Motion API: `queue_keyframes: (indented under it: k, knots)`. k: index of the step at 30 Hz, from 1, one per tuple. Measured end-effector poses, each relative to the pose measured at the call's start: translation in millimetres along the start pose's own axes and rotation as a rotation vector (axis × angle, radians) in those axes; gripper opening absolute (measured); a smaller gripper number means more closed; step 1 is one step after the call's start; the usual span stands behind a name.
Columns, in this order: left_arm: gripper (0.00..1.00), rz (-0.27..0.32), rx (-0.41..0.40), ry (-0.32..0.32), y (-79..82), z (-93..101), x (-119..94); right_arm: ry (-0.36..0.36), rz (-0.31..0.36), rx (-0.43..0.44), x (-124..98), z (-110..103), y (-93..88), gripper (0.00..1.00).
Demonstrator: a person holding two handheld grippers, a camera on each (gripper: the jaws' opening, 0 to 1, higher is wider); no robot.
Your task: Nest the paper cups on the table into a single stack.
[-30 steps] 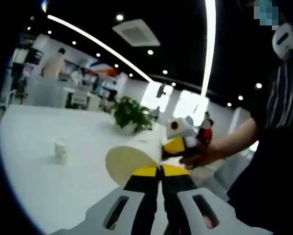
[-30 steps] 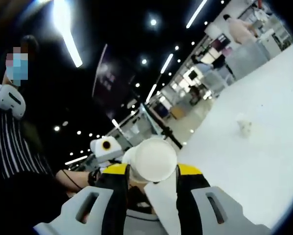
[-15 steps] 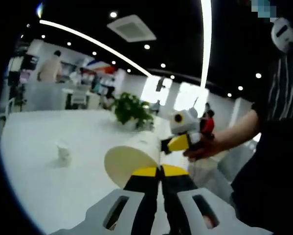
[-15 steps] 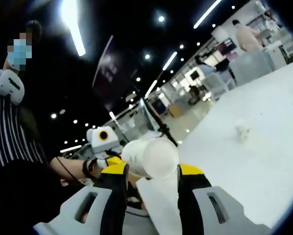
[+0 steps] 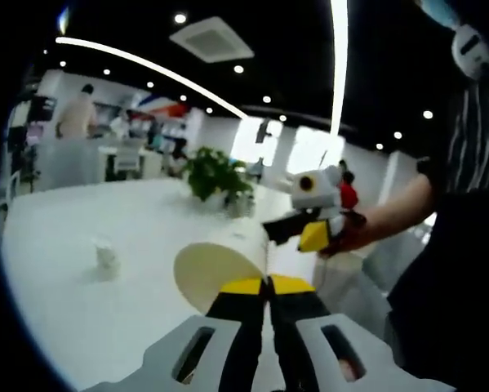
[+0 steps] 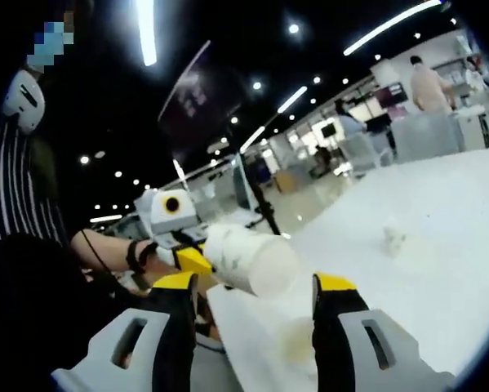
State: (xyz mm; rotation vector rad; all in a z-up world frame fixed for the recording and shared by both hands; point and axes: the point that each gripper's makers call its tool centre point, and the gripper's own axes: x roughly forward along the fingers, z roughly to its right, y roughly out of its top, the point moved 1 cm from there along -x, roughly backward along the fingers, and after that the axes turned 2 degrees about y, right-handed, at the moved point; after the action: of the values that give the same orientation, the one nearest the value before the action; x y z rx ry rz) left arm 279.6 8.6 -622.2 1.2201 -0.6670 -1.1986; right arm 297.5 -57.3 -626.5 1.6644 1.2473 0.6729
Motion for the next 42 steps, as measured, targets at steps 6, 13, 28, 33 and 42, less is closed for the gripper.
queue_keyframes:
  k: [6,13,28,33,42]
  knots:
    - [0.00,-0.019,0.008,-0.004,0.3,-2.2,0.0,-0.056,-0.018,-0.045,-8.3,9.8,-1.1,0.66]
    - [0.00,-0.051,0.019,-0.004,-3.5,-4.6,1.6,-0.143,0.001,-0.051,-23.6,27.1,3.7,0.79]
    - [0.00,-0.114,0.018,0.004,-9.8,-10.7,1.7,-0.329,-0.020,-0.074,-48.4,71.8,5.6,1.00]
    - [0.00,-0.130,0.027,0.013,-9.2,-12.3,2.3,-0.359,-0.077,-0.120,-53.1,78.3,-0.1,1.00]
    - [0.00,-0.209,0.043,0.023,-13.8,-18.7,2.7,-0.387,-0.126,-0.207,-53.7,82.0,-2.5,1.00]
